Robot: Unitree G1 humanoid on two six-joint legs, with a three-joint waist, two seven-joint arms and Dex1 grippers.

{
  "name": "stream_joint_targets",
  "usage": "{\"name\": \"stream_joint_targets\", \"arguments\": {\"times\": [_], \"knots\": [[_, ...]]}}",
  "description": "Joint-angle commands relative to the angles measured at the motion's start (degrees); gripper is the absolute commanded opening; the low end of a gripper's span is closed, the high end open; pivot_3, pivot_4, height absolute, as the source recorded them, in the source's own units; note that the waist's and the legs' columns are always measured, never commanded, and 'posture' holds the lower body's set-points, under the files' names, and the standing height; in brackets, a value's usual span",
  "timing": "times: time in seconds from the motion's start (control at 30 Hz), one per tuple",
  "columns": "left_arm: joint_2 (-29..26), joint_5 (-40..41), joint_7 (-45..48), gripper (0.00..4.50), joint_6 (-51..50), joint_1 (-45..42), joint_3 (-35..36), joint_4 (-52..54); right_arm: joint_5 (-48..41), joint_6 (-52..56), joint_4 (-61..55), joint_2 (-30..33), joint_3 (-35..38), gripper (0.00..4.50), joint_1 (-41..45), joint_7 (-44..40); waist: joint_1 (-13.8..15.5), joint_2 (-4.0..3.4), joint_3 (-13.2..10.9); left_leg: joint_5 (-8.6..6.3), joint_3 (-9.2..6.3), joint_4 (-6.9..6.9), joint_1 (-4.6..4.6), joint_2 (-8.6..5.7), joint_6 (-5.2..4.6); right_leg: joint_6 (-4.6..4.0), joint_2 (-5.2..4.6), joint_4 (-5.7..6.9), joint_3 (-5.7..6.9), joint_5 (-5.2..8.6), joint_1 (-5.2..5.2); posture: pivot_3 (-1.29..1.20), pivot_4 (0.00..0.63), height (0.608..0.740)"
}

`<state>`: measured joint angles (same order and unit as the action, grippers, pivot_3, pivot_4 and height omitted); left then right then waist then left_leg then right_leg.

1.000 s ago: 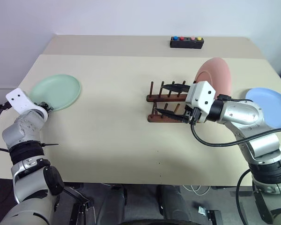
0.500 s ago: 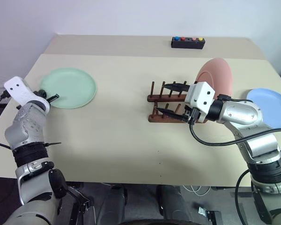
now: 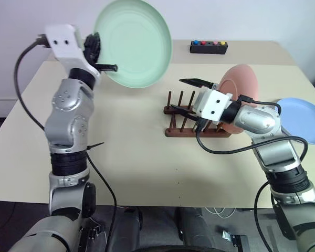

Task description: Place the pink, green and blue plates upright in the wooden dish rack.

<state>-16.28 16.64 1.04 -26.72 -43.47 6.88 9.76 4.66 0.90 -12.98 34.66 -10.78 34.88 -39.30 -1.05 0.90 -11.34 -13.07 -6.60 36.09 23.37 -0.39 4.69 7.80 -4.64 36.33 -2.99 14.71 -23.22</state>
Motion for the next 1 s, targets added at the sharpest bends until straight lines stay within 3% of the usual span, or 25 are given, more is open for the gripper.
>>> {"name": "stream_joint_targets", "arguments": {"times": [0.03, 0.2, 0.6, 0.7, 0.87, 1.0], "knots": [[1.6, -0.9, -0.9, 0.03, -0.5, -3.0, -1.2, 4.1, 3.9, -2.7, 0.4, -1.0, -0.2, 3.45, 2.4, 2.7, 0.1, 0.0, 0.0, 0.0, 0.0, 0.0, 0.0, 0.0, 0.0, 0.0, 0.0, 0.0, 0.0, 0.0, 0.0, 0.0, 0.15, 0.734], [2.9, -3.0, 0.2, 0.03, -2.1, -3.1, -3.9, 5.5, 7.8, -4.2, 2.2, -2.4, -1.8, 3.45, 3.6, 4.0, 0.0, 0.0, 0.0, 0.0, 0.0, 0.0, 0.0, 0.0, 0.0, 0.0, 0.0, 0.0, 0.0, 0.0, 0.01, 0.0, 0.15, 0.734], [8.0, 0.8, -0.2, 0.03, -8.1, -4.2, -1.8, 9.0, 14.3, -8.1, 7.0, -2.1, -3.4, 3.45, 4.2, 4.6, 0.1, 0.0, 0.0, 0.0, 0.0, 0.01, 0.0, -0.01, 0.01, 0.0, -0.01, -0.01, 0.0, 0.0, 0.01, 0.0, 0.15, 0.734], [8.2, 1.0, -0.1, 0.0, -8.6, -4.1, -1.9, 9.4, 14.6, -8.2, 7.3, -2.4, -3.1, 2.68, 4.2, 4.6, 0.1, 0.0, 0.0, 0.01, -0.01, 0.01, 0.0, -0.01, 0.01, 0.0, 0.0, -0.01, 0.0, 0.0, 0.01, 0.0, 0.15, 0.734], [8.4, 1.1, 0.0, 0.0, -9.3, -4.0, -1.8, 9.5, 15.0, -8.3, 7.1, -2.5, -2.9, 0.21, 4.1, 4.6, 0.0, 0.0, 0.0, 0.01, -0.01, 0.0, 0.0, -0.01, 0.01, 0.0, 0.0, -0.01, 0.0, 0.0, 0.01, 0.0, 0.15, 0.734], [9.0, 1.6, -0.1, 0.0, -10.2, -4.0, -1.2, 9.5, 15.2, -8.5, 7.1, -2.6, -2.6, 0.09, 4.0, 4.7, 0.0, 0.0, 0.0, 0.01, -0.01, 0.0, 0.0, -0.01, 0.01, 0.0, 0.0, -0.01, 0.0, 0.0, 0.01, 0.0, 0.15, 0.734]]}}
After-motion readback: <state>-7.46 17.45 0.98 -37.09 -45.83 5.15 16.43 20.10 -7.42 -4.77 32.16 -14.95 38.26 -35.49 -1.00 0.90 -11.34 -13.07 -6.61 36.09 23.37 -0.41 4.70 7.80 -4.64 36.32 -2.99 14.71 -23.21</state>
